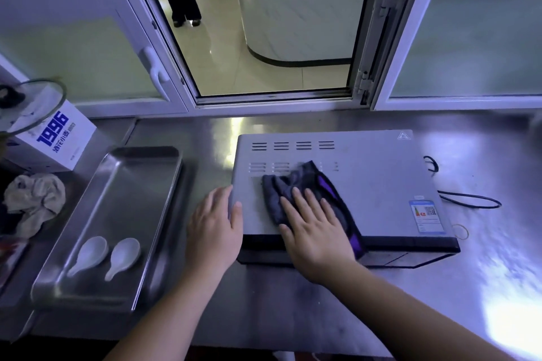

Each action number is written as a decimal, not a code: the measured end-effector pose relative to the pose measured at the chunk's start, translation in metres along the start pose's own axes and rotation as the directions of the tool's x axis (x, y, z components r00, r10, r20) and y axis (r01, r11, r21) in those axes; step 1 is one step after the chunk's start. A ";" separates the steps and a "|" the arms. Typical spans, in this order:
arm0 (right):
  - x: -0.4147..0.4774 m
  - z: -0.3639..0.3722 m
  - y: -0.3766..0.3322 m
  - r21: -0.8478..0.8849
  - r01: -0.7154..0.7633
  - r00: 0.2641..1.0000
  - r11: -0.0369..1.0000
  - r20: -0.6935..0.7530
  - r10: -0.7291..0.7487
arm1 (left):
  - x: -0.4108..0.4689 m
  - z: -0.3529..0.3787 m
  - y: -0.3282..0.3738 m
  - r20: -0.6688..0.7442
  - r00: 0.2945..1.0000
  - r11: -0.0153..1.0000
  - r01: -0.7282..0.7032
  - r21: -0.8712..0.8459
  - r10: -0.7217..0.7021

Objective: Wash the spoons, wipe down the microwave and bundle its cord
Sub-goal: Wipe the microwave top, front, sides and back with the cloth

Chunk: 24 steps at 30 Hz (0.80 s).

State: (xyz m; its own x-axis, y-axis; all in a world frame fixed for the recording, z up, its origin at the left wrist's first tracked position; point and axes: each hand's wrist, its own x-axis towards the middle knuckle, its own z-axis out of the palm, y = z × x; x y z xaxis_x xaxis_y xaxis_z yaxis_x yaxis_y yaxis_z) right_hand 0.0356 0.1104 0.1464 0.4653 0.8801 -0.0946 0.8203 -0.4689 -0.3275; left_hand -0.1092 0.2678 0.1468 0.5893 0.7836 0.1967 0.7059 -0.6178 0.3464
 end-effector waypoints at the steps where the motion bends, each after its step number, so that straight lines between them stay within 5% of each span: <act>1: 0.006 0.001 -0.005 -0.011 0.034 0.999 0.999 0.004 -0.034 | 0.002 0.000 -0.003 0.004 1.000 1.000 -0.010 0.000 0.010; 10: -0.005 -0.005 0.027 -0.077 0.054 0.996 0.996 -0.063 -0.059 | 0.017 -0.006 -0.014 0.032 0.998 0.998 -0.055 -0.024 0.056; 18: -0.045 -0.035 0.145 -0.117 -0.293 0.954 0.949 -0.107 0.281 | 0.022 -0.006 -0.010 0.048 0.996 0.997 -0.069 -0.032 0.070; 24: -0.005 -0.046 0.149 -0.011 -0.462 0.880 0.887 -0.127 0.457 | 0.010 -0.007 -0.012 0.047 0.998 0.998 -0.041 -0.037 0.043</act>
State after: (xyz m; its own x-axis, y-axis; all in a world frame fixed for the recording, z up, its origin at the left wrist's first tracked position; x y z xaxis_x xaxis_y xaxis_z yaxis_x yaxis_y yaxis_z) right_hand 0.1712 0.0324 0.1413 0.8267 0.5511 -0.1132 0.5163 -0.8231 -0.2364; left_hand -0.1144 0.2838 0.1514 0.6369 0.7523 0.1683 0.6658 -0.6468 0.3720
